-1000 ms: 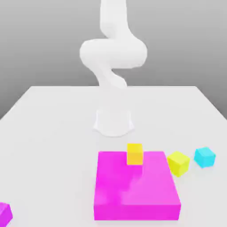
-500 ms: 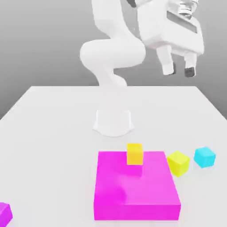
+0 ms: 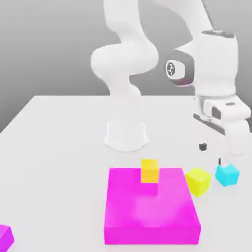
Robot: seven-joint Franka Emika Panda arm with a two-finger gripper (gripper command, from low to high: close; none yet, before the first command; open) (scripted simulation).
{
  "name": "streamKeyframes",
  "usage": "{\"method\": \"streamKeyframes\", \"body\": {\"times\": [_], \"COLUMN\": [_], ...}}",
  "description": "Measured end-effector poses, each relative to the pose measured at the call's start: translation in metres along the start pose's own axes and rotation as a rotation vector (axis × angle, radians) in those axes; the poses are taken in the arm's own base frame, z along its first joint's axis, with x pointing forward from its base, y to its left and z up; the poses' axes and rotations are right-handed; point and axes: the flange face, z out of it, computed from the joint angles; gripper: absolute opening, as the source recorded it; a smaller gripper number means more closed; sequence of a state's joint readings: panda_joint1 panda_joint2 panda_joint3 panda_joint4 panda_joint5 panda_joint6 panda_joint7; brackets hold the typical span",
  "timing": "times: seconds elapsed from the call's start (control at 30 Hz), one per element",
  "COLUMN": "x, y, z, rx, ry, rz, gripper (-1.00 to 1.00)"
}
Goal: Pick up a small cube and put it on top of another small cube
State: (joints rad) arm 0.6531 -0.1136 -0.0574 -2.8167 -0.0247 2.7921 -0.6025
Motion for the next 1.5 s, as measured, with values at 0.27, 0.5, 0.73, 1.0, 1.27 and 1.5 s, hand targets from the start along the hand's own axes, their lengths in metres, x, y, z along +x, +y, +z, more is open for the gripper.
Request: {"method": "streamKeyframes", "body": {"times": [0.27,0.5,0.73,1.0,1.27,1.5], "x": [-0.014,-0.018,-0.015,-0.018,-0.149,-0.301], "y": [-0.043,-0.046,-0.044,0.018,0.216,0.301], "z": [0.076,0.107,0.085,0.042,0.029,0.006], "rx": [0.062,0.063,0.064,0.076,0.079,0.056], "ry": [-0.063,-0.065,-0.065,-0.066,-0.069,-0.077], "rz": [-0.252,-0.253,-0.253,-0.137,0.306,0.570], "gripper": [0.00,-1.00,-1.00,-1.00,-1.00,-1.00]}}
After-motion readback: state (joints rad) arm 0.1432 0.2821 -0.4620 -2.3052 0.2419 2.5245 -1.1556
